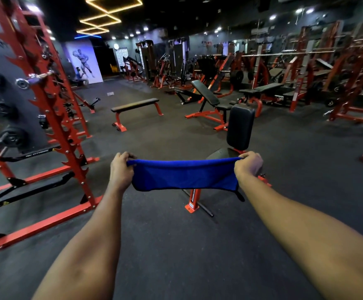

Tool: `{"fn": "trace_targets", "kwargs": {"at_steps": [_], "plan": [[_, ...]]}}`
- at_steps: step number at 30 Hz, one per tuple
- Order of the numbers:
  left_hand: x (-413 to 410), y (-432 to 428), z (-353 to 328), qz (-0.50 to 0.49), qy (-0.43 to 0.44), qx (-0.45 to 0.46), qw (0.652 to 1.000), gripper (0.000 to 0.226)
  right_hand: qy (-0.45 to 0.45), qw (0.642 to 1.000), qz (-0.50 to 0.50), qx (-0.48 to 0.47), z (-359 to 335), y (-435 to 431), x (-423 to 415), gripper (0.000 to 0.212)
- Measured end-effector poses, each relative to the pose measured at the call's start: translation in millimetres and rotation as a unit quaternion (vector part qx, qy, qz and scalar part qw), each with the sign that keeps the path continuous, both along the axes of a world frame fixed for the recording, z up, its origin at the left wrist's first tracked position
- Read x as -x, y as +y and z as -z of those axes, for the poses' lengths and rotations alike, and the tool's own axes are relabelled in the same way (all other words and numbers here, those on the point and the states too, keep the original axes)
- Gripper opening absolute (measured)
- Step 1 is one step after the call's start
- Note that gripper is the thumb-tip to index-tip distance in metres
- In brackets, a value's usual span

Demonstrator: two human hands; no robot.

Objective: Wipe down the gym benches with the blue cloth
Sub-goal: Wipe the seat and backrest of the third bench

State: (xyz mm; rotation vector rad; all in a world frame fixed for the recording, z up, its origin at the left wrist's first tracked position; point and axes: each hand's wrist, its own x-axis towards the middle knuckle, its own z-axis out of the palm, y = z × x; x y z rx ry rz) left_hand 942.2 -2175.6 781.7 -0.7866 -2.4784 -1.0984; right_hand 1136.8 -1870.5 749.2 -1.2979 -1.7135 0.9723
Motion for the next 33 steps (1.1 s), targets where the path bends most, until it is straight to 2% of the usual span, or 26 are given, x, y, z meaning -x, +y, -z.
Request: {"fn": "trace_targets", "kwargs": {"at_steps": [2,5,8,10,12,15,17,20,24,27,31,33], "plan": [[3,-2,3,-0.005,0.002,-0.01,1.0,0.014,0.035,0.999,0.031,0.009,0,0,0,0.024],[-6,0,0,0.004,-0.001,-0.102,0.995,0.01,0.02,0.995,0.078,-0.056,-6,-11,1,0.026],[-21,7,-4,-0.006,0.011,-0.198,0.98,0.016,0.008,0.99,0.07,-0.119,-13,-23,3,0.023],[-24,11,-6,-0.031,0.013,-0.224,0.974,0.026,-0.002,0.989,0.067,-0.135,-15,-24,3,0.022],[-22,9,-7,-0.03,0.016,-0.215,0.976,0.03,-0.002,0.989,0.051,-0.141,-13,-24,1,0.021],[-15,5,-5,-0.029,0.01,-0.177,0.984,0.02,-0.028,0.992,0.041,-0.115,-12,-21,-2,0.021],[-15,6,-6,-0.032,0.011,-0.194,0.98,0.019,-0.001,0.992,0.037,-0.117,-13,-21,2,0.022],[-17,7,-3,-0.059,0.011,-0.214,0.975,0.019,0.001,0.997,0.04,-0.07,-18,-25,7,0.022],[-13,4,-4,-0.048,0.035,-0.225,0.972,0.016,0.039,0.998,0.021,-0.039,-24,-27,13,0.023],[-8,0,-4,-0.027,-0.016,-0.198,0.98,0.026,0.041,0.999,-0.022,0.005,-13,-26,14,0.026],[3,-8,0,-0.036,-0.076,-0.129,0.988,0.015,-0.006,0.999,-0.043,-0.008,3,-29,12,0.019],[6,-11,3,-0.033,-0.079,-0.117,0.989,0.018,-0.031,0.997,-0.065,-0.01,9,-31,12,0.016]]}}
